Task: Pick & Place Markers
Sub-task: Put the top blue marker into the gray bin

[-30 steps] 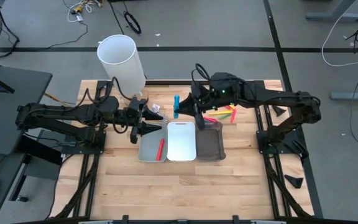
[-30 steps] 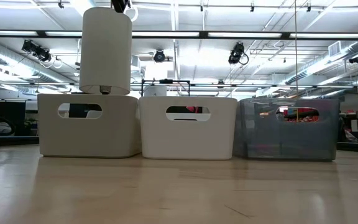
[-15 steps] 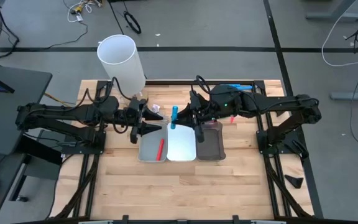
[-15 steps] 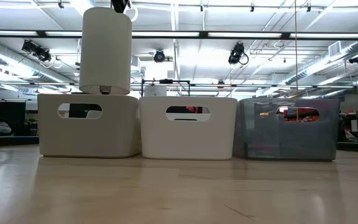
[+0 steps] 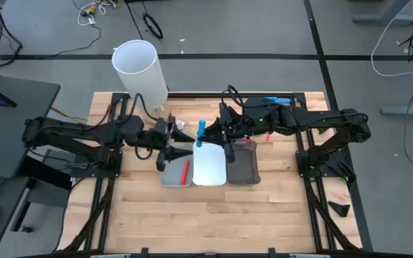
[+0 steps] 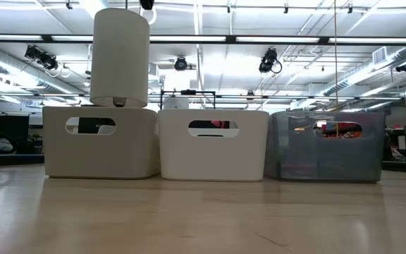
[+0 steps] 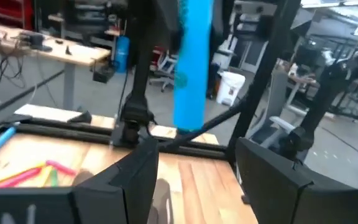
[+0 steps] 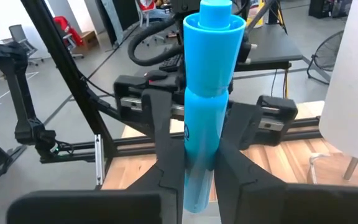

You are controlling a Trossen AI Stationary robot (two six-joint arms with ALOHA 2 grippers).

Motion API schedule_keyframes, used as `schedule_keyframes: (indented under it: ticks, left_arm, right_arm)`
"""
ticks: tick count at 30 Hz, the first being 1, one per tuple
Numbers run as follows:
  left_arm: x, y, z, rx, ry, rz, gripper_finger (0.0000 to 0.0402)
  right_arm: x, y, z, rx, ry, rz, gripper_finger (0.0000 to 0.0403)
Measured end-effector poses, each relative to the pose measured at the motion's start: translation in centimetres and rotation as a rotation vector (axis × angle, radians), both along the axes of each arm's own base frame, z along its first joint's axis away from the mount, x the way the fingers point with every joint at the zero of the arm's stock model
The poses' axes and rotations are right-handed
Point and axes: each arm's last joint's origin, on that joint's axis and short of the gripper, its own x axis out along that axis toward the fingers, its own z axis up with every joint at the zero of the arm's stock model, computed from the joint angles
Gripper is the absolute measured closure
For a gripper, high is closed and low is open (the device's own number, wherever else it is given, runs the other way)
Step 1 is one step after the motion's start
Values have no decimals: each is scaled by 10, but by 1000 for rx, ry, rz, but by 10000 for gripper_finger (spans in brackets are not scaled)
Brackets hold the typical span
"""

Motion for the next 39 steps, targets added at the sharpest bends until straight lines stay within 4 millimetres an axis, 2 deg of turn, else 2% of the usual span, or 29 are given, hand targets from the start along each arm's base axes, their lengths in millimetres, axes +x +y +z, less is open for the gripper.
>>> schedule_keyframes:
  ticks: [14, 22, 27, 31, 37, 39]
  left_arm:
    - [13, -1, 2, 28, -79, 42, 181]
    - [32, -2, 2, 20, -49, 42, 181]
    - [34, -2, 1, -4, -43, 41, 186]
    - [34, -2, 1, -5, -43, 39, 222]
    - [34, -3, 1, -23, -42, 30, 316]
    - [34, -3, 1, -27, -44, 30, 325]
  right_arm:
    - [0, 0, -1, -2, 14, 13, 351]
    - [0, 0, -1, -19, 11, 18, 351]
    - [-1, 0, -2, -19, 18, 19, 351]
    - [-1, 0, -3, -20, 35, 19, 351]
    - [-1, 0, -4, -15, 43, 19, 349]
    - [-1, 0, -4, -9, 44, 22, 346]
